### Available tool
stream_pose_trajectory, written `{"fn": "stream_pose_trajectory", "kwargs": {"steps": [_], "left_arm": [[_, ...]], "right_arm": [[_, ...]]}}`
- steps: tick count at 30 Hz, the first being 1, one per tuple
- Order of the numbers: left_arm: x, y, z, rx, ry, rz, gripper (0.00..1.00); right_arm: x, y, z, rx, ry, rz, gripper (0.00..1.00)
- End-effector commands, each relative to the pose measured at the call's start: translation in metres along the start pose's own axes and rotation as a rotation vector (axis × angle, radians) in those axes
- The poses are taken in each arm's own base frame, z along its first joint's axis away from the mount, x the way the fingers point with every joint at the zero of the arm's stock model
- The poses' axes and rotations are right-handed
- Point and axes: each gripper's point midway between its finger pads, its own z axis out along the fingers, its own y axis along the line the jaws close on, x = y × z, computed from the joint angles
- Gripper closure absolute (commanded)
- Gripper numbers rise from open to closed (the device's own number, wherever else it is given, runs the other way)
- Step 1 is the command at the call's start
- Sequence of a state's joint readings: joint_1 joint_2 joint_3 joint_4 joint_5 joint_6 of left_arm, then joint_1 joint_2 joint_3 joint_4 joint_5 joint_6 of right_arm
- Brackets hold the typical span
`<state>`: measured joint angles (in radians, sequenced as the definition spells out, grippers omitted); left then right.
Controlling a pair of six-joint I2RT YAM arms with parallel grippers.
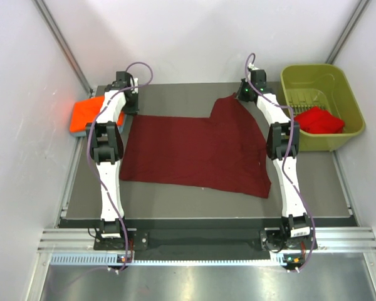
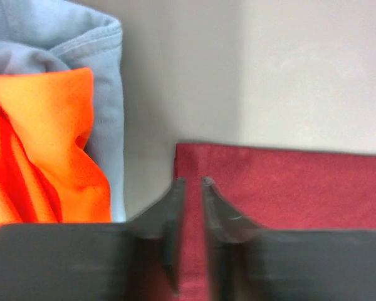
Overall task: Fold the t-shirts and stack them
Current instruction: Fold the tshirt
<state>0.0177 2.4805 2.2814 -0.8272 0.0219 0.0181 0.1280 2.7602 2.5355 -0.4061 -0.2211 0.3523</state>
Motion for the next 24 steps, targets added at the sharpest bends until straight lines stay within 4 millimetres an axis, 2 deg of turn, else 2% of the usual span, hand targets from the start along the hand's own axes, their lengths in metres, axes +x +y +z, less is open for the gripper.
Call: {"fn": "stream_pose_trajectory", "kwargs": {"steps": [1,2,3,7,8,9,10,11,13,18,24], "left_arm": [[-0.005,0.009,-0.006,-0.044,-0.010,0.003,0.89],[-0.004,0.009,-0.006,-0.046,-0.008,0.000,0.98],[-0.006,0.011,-0.009,-0.051,-0.014,-0.004,1.00],[-0.009,0.013,-0.013,-0.051,-0.025,-0.014,1.00],[-0.009,0.016,-0.013,-0.062,-0.025,-0.016,0.95],[-0.008,0.017,-0.011,-0.070,-0.022,-0.019,0.87],[-0.008,0.019,-0.010,-0.077,-0.024,-0.023,0.70],[-0.008,0.019,-0.008,-0.080,-0.022,-0.024,0.64],[-0.004,0.017,0.000,-0.067,-0.012,-0.028,0.59],[-0.004,0.013,0.014,-0.041,-0.009,-0.026,0.61],[0.000,0.010,0.024,-0.032,0.003,-0.025,0.68]], "right_arm": [[-0.034,0.011,-0.006,-0.020,-0.098,-0.028,1.00],[-0.036,0.010,-0.007,-0.018,-0.101,-0.028,1.00],[-0.038,0.011,-0.009,-0.020,-0.106,-0.031,1.00],[-0.041,0.014,-0.014,-0.019,-0.105,-0.036,1.00],[-0.040,0.015,-0.014,-0.019,-0.102,-0.037,1.00],[-0.041,0.015,-0.015,-0.020,-0.103,-0.039,1.00],[-0.040,0.015,-0.015,-0.017,-0.101,-0.043,1.00],[-0.039,0.014,-0.015,-0.016,-0.099,-0.046,1.00],[-0.041,0.014,-0.015,-0.016,-0.103,-0.049,1.00],[-0.040,0.015,-0.014,-0.016,-0.101,-0.051,1.00],[-0.041,0.013,-0.015,-0.010,-0.105,-0.054,1.00]]}}
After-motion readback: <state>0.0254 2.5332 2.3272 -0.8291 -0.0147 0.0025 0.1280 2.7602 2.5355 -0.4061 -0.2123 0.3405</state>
